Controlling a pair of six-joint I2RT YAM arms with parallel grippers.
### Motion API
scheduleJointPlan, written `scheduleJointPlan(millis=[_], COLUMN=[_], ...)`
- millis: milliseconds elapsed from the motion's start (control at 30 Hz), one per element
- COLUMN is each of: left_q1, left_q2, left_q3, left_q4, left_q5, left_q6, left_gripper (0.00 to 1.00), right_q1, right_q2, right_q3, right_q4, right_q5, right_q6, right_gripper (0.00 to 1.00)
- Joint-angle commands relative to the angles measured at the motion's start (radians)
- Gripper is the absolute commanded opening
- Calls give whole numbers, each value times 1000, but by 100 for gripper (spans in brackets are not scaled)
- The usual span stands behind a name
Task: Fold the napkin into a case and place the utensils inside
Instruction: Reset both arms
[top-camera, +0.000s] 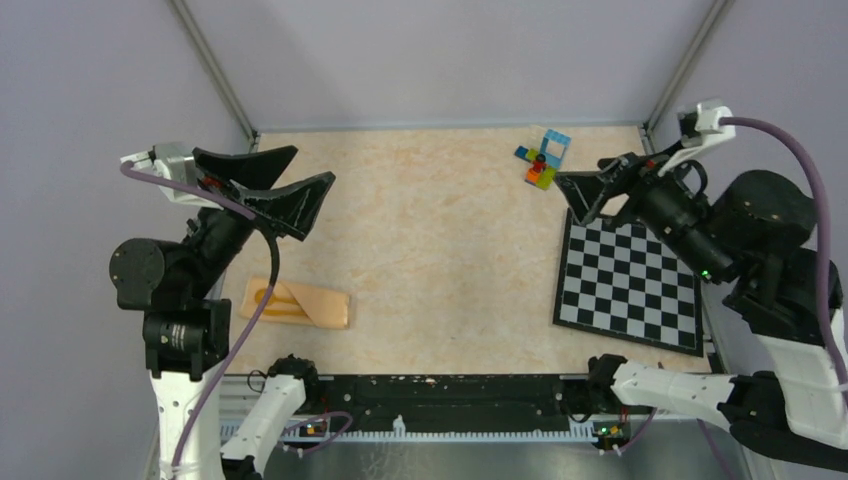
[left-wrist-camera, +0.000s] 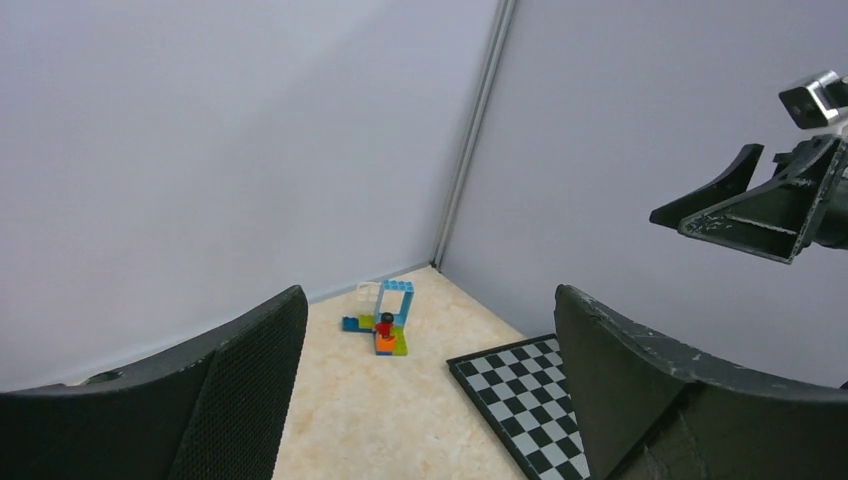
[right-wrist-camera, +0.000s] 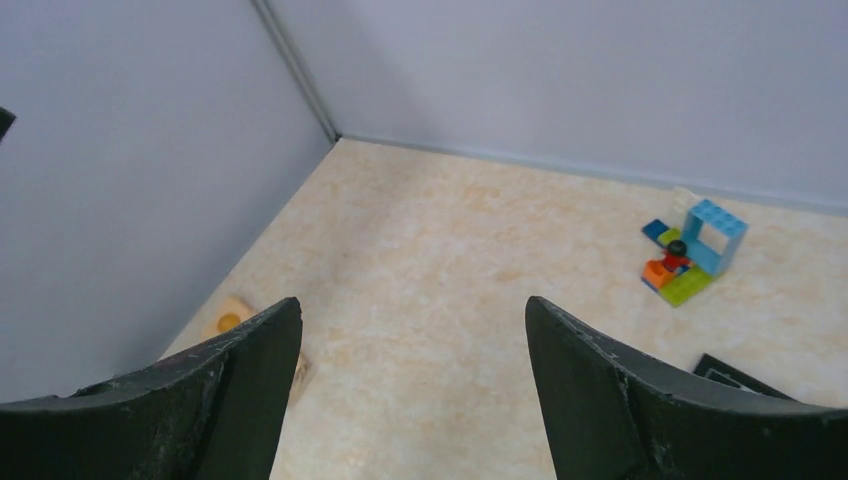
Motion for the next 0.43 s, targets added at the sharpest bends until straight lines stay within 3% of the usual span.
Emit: scheduleJointPlan(millis=[0,267,400], left_q1=[-2,-2,-2], left_q2=[22,34,38], left_q3=[38,127,153], left_q4=[74,41,25], left_q5=[5,-18,-6], left_q6=[-73,-69,-71], left_gripper=[97,98,98], right_q1=[5,3,5], right_q2=[-31,-161,-130], right_q3=[-2,-93,-52], right_q4=[-75,18,-35], right_q5=[114,110,144], right_q6=[-94,-124,-99], right_gripper=[81,84,84])
